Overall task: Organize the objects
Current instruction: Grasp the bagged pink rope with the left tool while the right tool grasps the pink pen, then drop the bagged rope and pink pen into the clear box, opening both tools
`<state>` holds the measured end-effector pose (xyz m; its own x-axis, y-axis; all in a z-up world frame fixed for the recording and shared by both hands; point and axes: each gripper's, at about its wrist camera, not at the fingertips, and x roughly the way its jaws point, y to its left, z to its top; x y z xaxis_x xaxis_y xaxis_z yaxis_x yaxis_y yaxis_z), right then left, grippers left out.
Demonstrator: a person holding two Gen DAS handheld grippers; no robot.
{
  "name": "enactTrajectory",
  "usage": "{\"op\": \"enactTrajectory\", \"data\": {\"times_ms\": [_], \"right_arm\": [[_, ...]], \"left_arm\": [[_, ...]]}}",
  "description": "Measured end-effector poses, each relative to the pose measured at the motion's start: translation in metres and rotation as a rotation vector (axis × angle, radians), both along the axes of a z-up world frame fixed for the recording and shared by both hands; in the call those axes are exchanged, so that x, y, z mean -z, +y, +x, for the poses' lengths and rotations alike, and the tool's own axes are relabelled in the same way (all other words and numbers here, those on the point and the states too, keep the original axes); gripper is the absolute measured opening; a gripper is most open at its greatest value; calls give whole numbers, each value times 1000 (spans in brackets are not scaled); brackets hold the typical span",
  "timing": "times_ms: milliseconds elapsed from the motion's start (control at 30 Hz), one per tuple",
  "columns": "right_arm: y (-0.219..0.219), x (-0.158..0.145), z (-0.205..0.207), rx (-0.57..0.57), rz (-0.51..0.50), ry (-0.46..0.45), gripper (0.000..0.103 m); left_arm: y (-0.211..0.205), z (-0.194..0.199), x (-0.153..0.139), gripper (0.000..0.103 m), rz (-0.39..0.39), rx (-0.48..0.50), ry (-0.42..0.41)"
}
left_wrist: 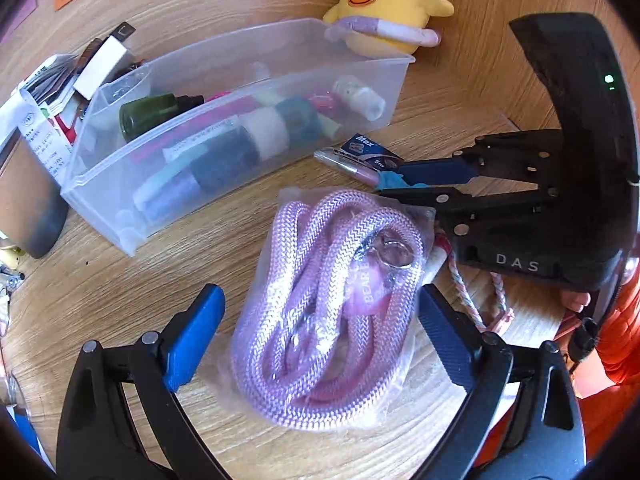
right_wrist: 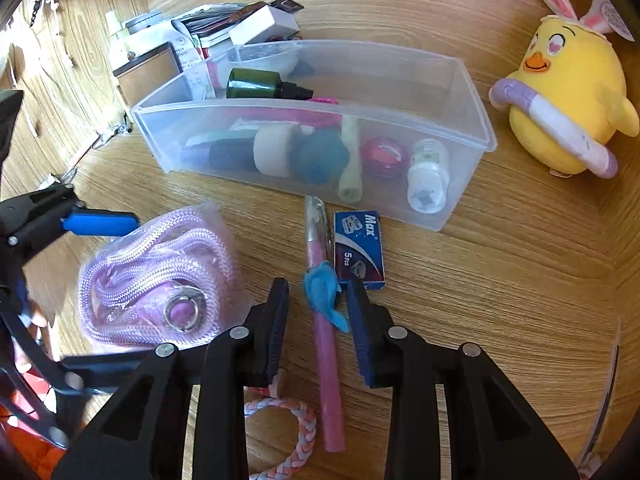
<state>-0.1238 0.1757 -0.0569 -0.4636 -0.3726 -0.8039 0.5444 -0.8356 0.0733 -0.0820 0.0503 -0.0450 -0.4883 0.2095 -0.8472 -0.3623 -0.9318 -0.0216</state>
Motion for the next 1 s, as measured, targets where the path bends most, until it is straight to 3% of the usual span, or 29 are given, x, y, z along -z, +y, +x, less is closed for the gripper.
{"op": "enactTrajectory", "data": {"times_ms": [100, 167, 333, 633, 1000], "right_arm": [[-1, 1, 1, 4, 5, 12, 17], [1, 1, 1, 6, -8, 7, 15], [7, -1, 5, 25, -30, 13, 13], [20, -29, 24, 40, -89, 72, 13], [30, -83, 35, 43, -142, 216, 13]], "left_arm": [[-2, -6, 1, 86, 38, 6, -1], [-4, -8, 0, 64, 80, 22, 3], [-1, -1, -2, 56, 77, -2, 40], [-24, 11, -18, 52, 111, -97, 89], [-42, 10, -77, 52, 189, -154, 249]]}}
